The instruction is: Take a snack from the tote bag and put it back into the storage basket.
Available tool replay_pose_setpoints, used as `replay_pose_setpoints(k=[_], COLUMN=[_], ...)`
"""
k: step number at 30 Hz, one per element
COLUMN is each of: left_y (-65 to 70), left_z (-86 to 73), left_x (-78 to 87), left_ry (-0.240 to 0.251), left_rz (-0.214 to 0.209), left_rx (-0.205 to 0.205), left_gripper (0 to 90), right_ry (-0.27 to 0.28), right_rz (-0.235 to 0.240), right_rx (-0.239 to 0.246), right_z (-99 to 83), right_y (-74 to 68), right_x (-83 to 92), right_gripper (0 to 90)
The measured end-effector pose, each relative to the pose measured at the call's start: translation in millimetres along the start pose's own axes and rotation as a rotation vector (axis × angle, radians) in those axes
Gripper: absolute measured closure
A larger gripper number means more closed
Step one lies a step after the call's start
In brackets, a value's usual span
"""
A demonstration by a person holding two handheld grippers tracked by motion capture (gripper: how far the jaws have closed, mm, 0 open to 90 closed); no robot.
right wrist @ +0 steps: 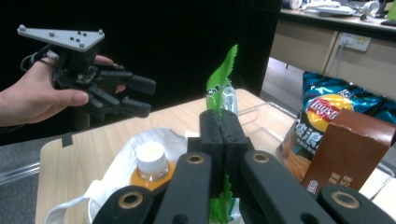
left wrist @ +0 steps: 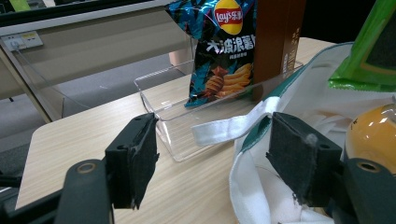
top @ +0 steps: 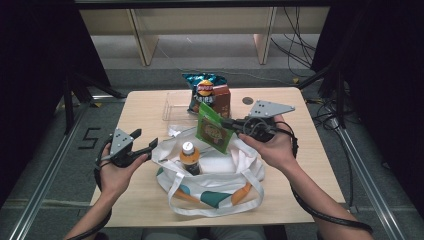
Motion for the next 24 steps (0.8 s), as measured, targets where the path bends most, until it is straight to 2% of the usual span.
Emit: replay_pose_setpoints(k=[2,3,5,7,9,10,12,17,19,20,23,24], left_y=[-0.1,-0.4,-0.4,-0.1,0.4,0.4,0.3,0.1,0.4,0.3,-0.2,-0.3], left_z=[0.2,0.2,0.0,0.0,0.3,0.3,0.3,0.1,0.2,0.2,0.4,0.5], left_x=[0.2,0.3,0.0,-0.1,-0.1,0.0,-0.1,-0.3,-0.3,-0.2,-0.1,0.0], left_ry=[0.002,0.001,0.000,0.001,0.001,0.000,0.001,0.000,0.001,0.001,0.000,0.000], left_rz=[0.001,0.001,0.001,0.000,-0.001,-0.001,-0.001,-0.001,-0.002,-0.002,-0.001,0.000], left_rx=[0.000,0.000,0.001,0.001,0.000,-0.001,0.001,0.001,0.001,0.001,0.002,0.002], left_gripper=[31.9,31.8,31.9,31.9,31.9,31.9,31.9,31.9,31.9,31.9,32.0,32.1], right_ry=[0.009,0.008,0.014,0.023,0.018,0.019,0.022,0.033,0.030,0.037,0.035,0.045], right_rz=[0.001,-0.012,-0.001,-0.020,-0.009,-0.012,-0.016,-0.031,-0.030,-0.024,-0.036,-0.045], right_rx=[-0.011,-0.003,0.001,0.016,-0.003,0.016,0.002,0.011,-0.010,0.001,-0.017,0.012], right_z=[1.8,2.6,4.1,5.2,6.0,6.6,7.2,9.0,9.9,11.4,12.3,13.5], right_y=[-0.7,0.4,1.7,3.9,3.1,5.2,5.3,8.1,8.3,9.2,10.0,12.7], right_x=[0.3,1.3,1.0,1.6,1.0,0.7,0.8,0.6,0.7,0.4,0.8,0.3], right_gripper=[90.0,90.0,90.0,90.0,90.0,90.0,90.0,90.0,90.0,90.0,90.0,90.0])
Point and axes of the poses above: each handheld gripper's, and its own axes: x roughly backward along the jaws, z roughly out of its top, y roughly to its right, the point moved 5 cm from there along -x, roughly forward along the jaws, and after that the axes turned 12 degrees about z, right-handed, at the moved point
